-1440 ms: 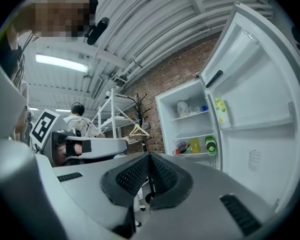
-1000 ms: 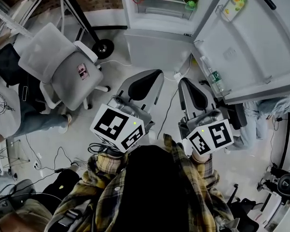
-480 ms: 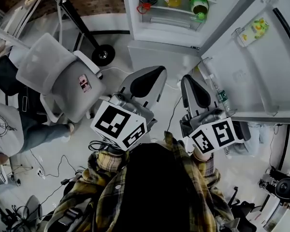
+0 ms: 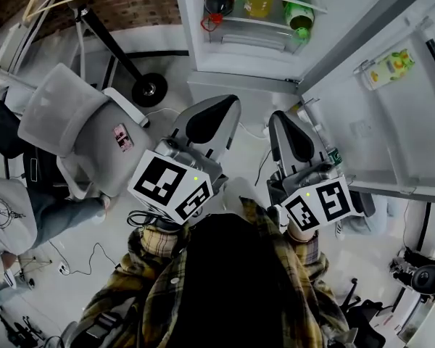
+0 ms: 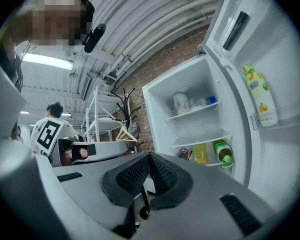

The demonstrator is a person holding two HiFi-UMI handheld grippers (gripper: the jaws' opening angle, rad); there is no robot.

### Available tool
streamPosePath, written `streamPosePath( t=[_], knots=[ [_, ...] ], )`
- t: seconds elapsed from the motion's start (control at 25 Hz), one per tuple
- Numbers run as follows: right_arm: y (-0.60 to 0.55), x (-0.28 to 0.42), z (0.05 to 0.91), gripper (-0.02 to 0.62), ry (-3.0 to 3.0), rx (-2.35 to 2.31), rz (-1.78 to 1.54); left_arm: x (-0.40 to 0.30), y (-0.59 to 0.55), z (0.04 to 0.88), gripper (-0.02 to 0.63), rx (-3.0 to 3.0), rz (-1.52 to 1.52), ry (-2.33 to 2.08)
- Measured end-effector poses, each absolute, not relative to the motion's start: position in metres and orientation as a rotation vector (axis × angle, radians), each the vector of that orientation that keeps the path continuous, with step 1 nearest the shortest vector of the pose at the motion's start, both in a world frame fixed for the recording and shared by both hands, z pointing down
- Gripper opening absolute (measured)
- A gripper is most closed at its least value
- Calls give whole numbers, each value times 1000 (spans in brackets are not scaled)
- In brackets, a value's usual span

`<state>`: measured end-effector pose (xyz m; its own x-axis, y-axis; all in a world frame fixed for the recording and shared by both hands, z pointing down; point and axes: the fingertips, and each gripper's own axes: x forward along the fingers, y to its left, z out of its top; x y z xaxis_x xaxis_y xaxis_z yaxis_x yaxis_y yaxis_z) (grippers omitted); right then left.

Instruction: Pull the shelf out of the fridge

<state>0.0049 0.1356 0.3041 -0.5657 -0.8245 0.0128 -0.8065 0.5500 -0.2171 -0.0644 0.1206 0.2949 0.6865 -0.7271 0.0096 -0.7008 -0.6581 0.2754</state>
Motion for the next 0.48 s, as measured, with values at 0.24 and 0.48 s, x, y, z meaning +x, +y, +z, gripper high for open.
streamPosePath(
  t=[0.24,0.48],
  knots=[
    [98,16,306,18,2687,-1409,-336,-53,84,299,3,2627,-136,-1141],
    [53,26,304,18,2717,-1362,-353,-36,42,297,3,2611,-146,-1154]
  ],
)
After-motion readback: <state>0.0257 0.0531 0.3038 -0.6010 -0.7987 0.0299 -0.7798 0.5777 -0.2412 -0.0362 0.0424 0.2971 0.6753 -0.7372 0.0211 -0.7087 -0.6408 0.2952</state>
